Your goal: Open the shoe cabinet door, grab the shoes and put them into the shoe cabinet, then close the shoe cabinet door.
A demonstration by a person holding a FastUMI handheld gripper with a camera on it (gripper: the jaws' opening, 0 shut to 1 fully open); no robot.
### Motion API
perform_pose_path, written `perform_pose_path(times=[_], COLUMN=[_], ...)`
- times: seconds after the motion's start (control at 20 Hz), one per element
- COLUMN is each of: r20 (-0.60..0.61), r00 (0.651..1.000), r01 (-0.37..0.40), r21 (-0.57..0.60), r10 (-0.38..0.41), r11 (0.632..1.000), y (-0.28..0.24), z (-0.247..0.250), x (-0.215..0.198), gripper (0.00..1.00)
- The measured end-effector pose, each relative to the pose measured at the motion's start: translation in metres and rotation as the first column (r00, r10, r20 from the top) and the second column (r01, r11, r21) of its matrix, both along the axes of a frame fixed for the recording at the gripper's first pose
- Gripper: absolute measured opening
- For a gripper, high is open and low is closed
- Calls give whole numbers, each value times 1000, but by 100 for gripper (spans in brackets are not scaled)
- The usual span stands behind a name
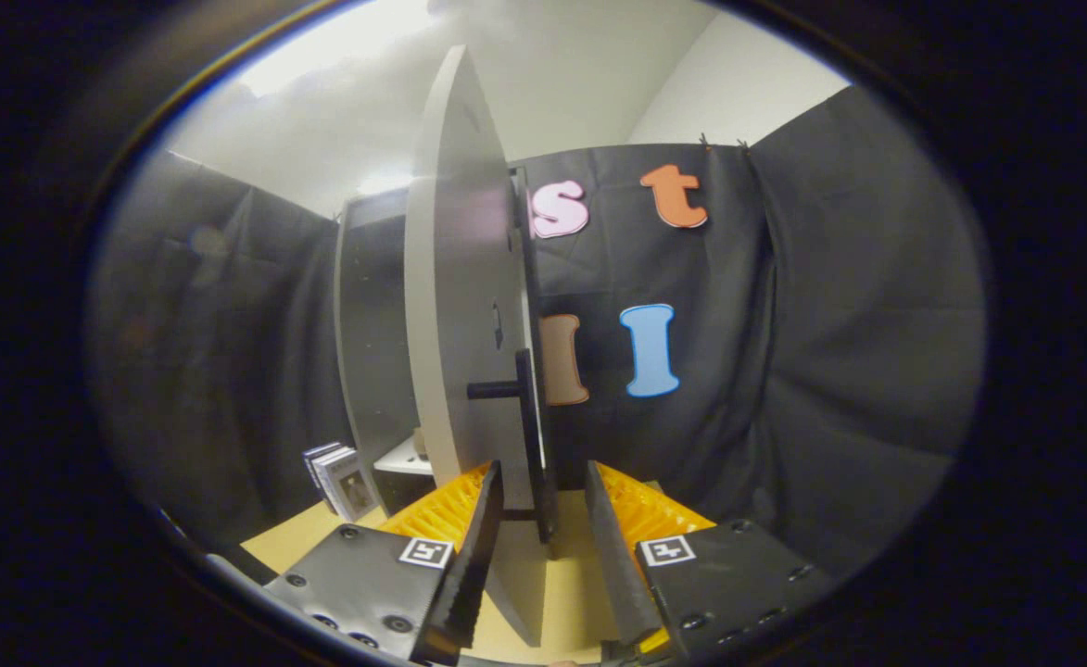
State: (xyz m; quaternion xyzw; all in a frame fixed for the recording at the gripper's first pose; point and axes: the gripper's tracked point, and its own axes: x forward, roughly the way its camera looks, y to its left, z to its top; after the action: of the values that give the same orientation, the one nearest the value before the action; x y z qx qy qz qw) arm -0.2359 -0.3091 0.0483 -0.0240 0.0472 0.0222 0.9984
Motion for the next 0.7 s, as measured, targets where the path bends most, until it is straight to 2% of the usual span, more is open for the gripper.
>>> perform_pose_path(times=[0.2, 0.5, 0.7], r20=[-11, -35, -42], r00=[996, 985, 986], r01=[-89, -166, -159], r21=[19, 41, 17], r10=[90, 167, 159], r11=[996, 985, 987], y=[33, 66, 79], z=[-5, -15, -20], x=[5, 11, 27], gripper=[59, 59, 60])
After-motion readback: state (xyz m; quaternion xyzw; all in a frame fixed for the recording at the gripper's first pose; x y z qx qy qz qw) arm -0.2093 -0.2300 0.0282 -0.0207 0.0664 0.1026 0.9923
